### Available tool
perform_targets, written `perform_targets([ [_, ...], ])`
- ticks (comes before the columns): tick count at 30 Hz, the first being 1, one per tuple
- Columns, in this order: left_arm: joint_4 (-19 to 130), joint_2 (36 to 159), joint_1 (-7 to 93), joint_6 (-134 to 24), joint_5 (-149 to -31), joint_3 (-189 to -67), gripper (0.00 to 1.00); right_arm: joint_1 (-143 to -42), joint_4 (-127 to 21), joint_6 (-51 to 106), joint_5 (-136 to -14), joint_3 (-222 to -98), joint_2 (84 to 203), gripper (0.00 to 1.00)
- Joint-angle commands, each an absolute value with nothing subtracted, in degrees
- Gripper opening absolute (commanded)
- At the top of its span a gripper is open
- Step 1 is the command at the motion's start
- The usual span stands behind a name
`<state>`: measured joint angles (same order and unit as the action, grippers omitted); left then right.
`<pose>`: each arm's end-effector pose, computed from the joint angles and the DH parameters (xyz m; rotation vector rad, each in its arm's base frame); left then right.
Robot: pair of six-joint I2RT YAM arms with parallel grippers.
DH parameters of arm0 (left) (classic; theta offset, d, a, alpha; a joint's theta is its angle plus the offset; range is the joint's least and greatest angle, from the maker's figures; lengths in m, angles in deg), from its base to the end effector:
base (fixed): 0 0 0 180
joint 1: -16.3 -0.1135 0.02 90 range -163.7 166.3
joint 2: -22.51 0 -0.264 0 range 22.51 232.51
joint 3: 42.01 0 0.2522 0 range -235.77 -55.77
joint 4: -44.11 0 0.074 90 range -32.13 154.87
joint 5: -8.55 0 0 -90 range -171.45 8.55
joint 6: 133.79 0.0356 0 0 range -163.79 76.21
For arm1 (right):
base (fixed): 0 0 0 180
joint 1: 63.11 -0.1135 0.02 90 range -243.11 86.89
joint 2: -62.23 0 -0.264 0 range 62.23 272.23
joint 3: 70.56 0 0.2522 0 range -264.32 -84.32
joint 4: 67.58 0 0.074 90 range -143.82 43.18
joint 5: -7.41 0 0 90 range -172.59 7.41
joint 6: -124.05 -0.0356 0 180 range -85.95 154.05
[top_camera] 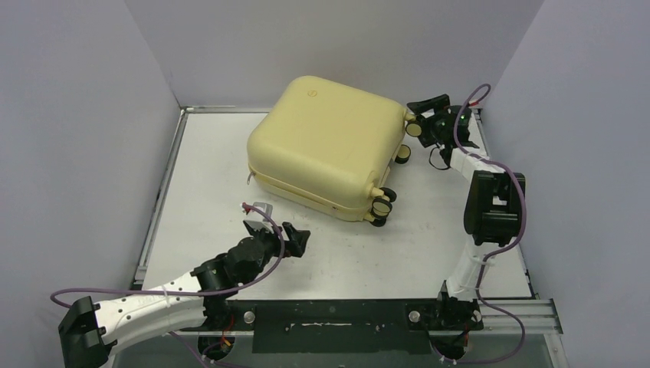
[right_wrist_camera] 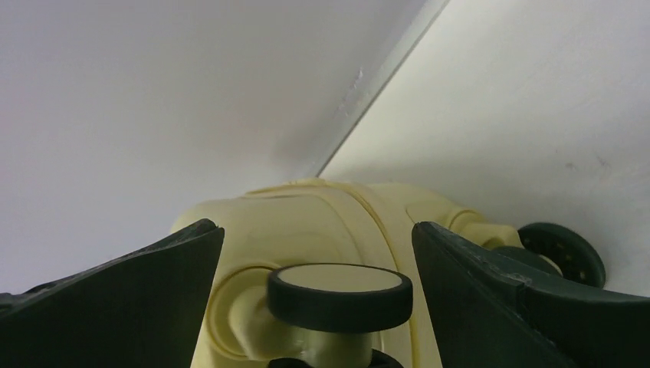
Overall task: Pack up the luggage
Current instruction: Zip the luggage at the center of the board.
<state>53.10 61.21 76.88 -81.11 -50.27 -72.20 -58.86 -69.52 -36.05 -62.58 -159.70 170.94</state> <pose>0.0961 -0.1329 0.2098 0.0022 1.8867 -0.6834 0.4444 -0.0208 0.2465 1.0027 1.7493 1.0912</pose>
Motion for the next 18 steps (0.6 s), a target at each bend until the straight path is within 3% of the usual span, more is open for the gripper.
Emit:
perform_targets([
  [1,51.4,59.7,76.5,-81.1,-50.7,-72.8,0.97,-61.2,-66.4,-35.0,-58.5,-163.3,171.8,1.0],
  [4,51.8,58.6,76.5,-81.4,-50.6,-72.2,0.97,-61.5,-69.4,-35.8,-57.3,-162.2,172.0,0.94],
  [8,52.5,57.9,76.5,-82.1,-50.3,-71.8,0.97,-62.2,-75.4,-37.4,-57.7,-158.3,169.9,0.55],
  [12,53.1,57.4,76.5,-82.5,-50.4,-71.6,0.97,-62.6,-78.2,-37.9,-55.8,-158.1,170.0,0.23],
  [18,53.2,55.9,76.5,-81.8,-48.9,-71.0,0.97,-64.2,-81.3,-34.6,-56.8,-157.3,165.6,0.0],
])
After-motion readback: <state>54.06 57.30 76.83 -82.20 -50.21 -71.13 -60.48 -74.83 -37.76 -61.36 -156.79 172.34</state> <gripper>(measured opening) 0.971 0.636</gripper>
